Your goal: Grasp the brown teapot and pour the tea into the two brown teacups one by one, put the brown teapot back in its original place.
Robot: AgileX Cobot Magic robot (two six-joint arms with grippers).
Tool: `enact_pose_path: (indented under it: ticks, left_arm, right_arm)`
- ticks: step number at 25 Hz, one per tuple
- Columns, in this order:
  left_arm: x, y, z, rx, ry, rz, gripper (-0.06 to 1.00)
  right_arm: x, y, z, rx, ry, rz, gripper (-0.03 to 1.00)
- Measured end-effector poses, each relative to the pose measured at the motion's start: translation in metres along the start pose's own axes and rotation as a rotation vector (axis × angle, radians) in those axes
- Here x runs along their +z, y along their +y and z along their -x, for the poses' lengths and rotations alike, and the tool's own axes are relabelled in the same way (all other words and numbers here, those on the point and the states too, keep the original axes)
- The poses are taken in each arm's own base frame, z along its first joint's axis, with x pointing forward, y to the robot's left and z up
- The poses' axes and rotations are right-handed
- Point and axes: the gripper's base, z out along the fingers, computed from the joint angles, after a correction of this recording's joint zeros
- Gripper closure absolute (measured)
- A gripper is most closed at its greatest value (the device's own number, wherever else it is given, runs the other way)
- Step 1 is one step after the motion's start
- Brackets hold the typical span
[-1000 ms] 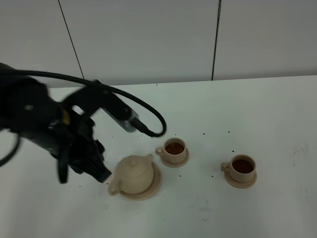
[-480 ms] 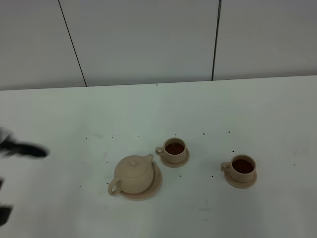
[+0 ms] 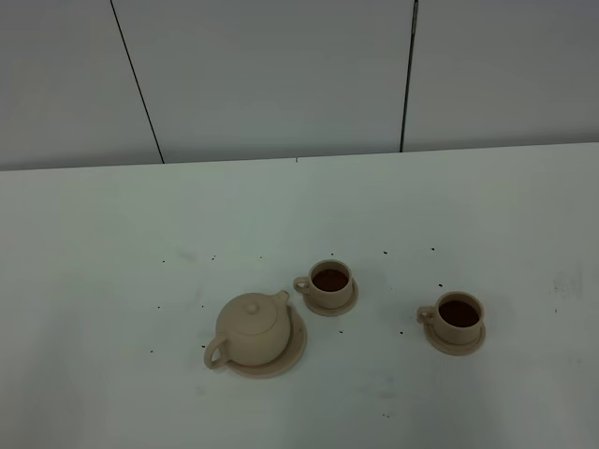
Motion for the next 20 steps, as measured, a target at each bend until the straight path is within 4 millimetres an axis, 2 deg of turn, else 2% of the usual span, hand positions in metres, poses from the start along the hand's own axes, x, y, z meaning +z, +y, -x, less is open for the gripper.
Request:
enact_pose_path:
  ticks: [4,11,20]
  left_arm:
    - [0.004,-0.006,-0.01,-0.05,0.038,-0.024,0.5]
    - [0.004,-0.015,-0.013,-0.032,0.072,-0.107,0.52]
    - [0.003,-0.008,-0.014,-0.19,0.071,0.008,0.53]
  right_arm:
    - [0.0,0.0,0.0,0.0,0.0,0.0,0.73]
    - [0.0,0.0,0.0,0.0,0.0,0.0,0.73]
    - [0.0,0.0,0.0,0.0,0.0,0.0,0.73]
